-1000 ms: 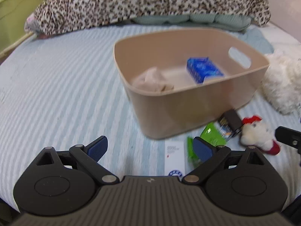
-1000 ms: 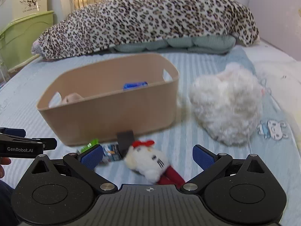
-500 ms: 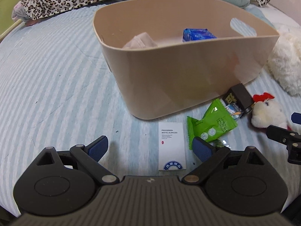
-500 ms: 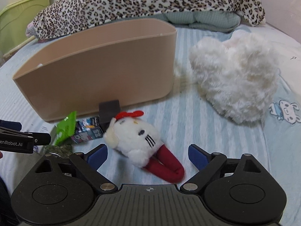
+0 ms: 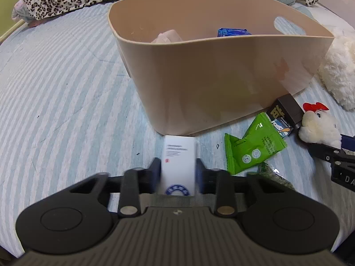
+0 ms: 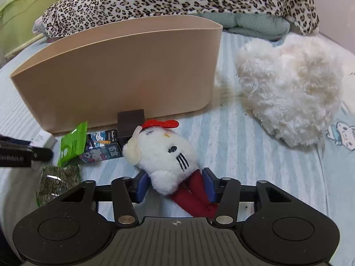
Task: Organize objects
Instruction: 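Grasp the white card with the left tool while the right grasps the Hello Kitty plush, then carry card and plush over the bin and open both tools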
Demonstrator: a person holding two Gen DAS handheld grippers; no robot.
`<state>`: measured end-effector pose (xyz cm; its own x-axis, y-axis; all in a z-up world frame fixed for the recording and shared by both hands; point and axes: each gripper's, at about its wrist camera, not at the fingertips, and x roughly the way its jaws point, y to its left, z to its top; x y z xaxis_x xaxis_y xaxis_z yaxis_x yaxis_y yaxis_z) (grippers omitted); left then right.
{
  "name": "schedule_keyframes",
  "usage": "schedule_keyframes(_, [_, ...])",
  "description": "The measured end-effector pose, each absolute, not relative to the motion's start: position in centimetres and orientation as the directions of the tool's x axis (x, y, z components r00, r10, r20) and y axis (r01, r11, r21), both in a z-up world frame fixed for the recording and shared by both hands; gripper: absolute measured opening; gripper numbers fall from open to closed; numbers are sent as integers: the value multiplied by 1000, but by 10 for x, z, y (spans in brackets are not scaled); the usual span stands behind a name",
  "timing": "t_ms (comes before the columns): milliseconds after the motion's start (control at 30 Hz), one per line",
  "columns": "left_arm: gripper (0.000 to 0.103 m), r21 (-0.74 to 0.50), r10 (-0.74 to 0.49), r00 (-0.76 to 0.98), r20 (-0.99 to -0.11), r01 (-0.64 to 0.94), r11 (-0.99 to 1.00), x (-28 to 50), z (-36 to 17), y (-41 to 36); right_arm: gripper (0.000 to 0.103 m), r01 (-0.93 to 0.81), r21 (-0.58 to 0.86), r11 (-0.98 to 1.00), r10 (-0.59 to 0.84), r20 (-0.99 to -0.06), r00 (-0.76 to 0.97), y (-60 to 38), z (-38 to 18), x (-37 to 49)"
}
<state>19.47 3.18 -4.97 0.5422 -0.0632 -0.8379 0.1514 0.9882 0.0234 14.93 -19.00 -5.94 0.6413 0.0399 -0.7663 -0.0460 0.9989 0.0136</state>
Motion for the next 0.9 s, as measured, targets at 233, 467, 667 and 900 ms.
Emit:
schedule_keyframes(233, [33,9,-84,560,-824,161,987,185,-36,32,37,-42,29,999,49,-749,660,-186,-47,138])
schedule_keyframes(467, [32,1,-106,611,-785,171,985,164,-12,34,37,-60,39,997,69,-720,690,-183,-24,126])
schedule_keyframes(667, [33,-4,-142,631,-762,216,976,157,0,26,37,-53,42,998,68,-679,731,-187,0,109])
schedule_keyframes(900, [33,1,-154,688,-709,220,975,147,24,25,37,-56,20,998,56,-616,785,-189,29,107])
